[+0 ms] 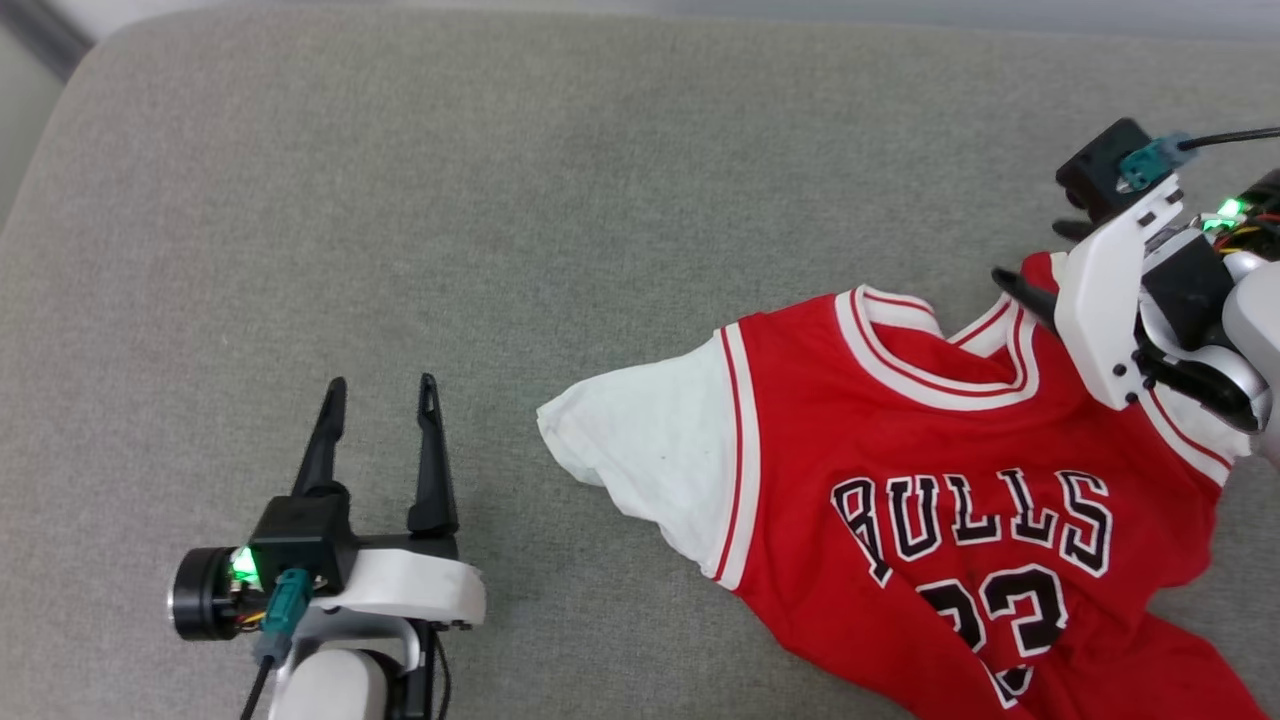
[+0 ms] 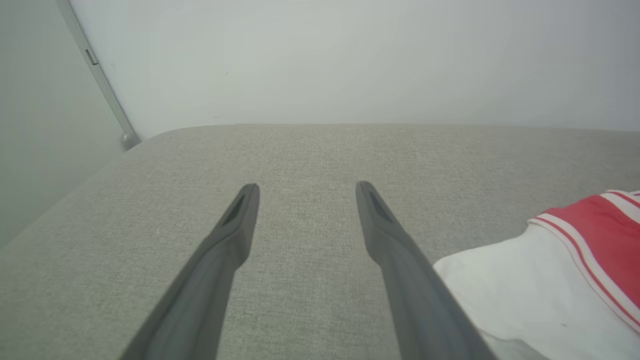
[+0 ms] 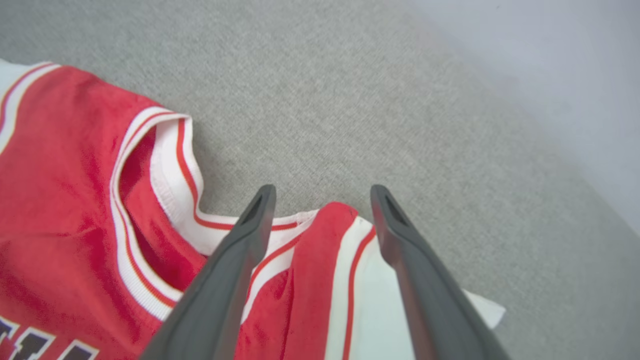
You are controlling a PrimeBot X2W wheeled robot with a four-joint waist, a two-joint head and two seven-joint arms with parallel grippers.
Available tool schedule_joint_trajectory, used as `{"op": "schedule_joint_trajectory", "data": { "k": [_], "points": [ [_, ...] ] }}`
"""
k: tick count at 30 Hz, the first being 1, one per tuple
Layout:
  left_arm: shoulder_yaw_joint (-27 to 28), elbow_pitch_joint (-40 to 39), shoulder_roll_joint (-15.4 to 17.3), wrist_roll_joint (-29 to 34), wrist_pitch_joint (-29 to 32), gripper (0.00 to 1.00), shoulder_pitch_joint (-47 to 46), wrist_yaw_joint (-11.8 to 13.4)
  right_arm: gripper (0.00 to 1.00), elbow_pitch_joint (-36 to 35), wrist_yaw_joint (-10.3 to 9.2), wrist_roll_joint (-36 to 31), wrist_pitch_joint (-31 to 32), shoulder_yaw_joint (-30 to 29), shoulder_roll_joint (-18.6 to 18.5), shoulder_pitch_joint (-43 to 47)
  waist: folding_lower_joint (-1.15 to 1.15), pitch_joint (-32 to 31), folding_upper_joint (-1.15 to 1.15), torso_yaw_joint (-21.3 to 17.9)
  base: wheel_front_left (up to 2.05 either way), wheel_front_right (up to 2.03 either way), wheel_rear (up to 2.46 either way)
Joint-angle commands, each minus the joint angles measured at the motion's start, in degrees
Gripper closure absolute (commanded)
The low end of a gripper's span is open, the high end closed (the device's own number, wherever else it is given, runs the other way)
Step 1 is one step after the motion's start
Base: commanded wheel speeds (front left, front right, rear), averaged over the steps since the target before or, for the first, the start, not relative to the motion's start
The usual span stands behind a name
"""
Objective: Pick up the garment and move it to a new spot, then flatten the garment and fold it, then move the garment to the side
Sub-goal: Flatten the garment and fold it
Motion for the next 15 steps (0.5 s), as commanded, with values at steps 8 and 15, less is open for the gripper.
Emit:
{"op": "schedule_joint_trajectory", "data": {
  "k": [8,15],
  "points": [
    [3.0,1.5,5.0,1.5,-0.1,0.0,-0.8,-2.5,0.0,-0.7,-0.07,-6.3,-25.5,-6.5,0.1,4.2,0.0,-6.6,0.0,-4.5,0.0,0.0,0.0],
    [2.8,2.4,10.5,1.5,5.5,0.0,-6.0,-6.5,0.0,-0.2,-0.07,-15.1,-37.7,-21.2,3.9,11.7,0.0,-8.0,0.0,-6.2,0.0,0.0,0.0]
  ]
}}
